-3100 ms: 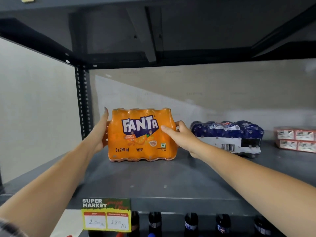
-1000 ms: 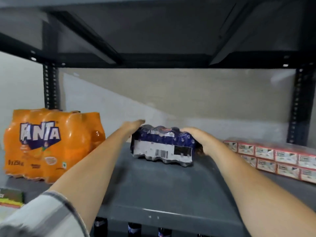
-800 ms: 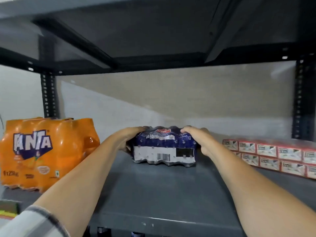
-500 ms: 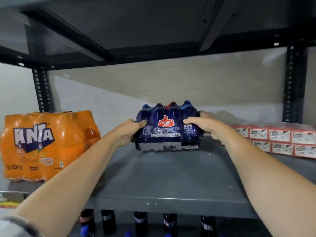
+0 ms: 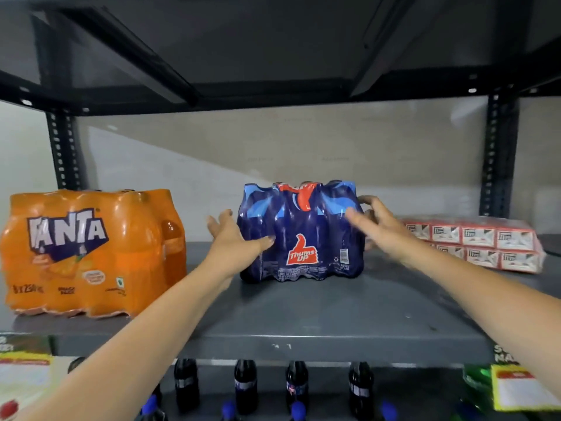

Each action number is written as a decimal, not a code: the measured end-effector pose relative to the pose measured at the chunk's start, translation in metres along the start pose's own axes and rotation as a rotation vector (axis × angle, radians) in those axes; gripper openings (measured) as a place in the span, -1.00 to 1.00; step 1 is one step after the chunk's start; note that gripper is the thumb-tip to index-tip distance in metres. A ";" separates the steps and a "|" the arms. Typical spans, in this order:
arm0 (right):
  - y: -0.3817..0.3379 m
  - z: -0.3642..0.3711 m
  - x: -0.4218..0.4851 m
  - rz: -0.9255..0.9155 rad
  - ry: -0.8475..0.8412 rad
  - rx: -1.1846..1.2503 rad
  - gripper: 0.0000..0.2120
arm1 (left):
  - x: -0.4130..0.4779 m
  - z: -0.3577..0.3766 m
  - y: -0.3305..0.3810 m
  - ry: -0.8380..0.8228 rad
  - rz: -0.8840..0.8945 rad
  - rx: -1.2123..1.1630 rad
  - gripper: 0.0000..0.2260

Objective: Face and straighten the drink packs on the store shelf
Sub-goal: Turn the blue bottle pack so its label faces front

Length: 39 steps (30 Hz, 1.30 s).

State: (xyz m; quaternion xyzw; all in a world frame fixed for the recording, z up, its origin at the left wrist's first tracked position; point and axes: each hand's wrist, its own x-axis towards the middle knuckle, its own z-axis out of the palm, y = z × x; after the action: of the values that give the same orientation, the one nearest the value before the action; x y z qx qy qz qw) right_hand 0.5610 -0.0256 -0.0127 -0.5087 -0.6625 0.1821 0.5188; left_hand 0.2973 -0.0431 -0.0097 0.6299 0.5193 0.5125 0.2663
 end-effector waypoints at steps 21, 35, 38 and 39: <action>-0.025 0.024 -0.038 0.018 -0.038 0.169 -0.67 | 0.123 0.080 -0.035 -0.103 -0.273 -0.662 -0.10; -0.049 0.034 0.068 0.240 -0.252 0.339 -0.59 | 0.033 0.081 0.020 -0.058 0.208 -0.374 -0.21; -0.069 0.037 0.048 0.195 -0.208 0.370 -0.69 | 0.037 0.073 0.015 -0.164 0.206 -0.404 -0.37; -0.052 0.037 0.067 0.182 -0.209 0.335 -0.66 | 0.038 0.069 0.014 -0.209 0.199 -0.422 -0.42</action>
State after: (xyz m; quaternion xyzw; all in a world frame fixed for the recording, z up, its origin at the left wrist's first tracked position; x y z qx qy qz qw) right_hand 0.5073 0.0210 0.0460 -0.4514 -0.6244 0.3876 0.5062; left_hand 0.3642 0.0011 -0.0065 0.6581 0.3059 0.5652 0.3924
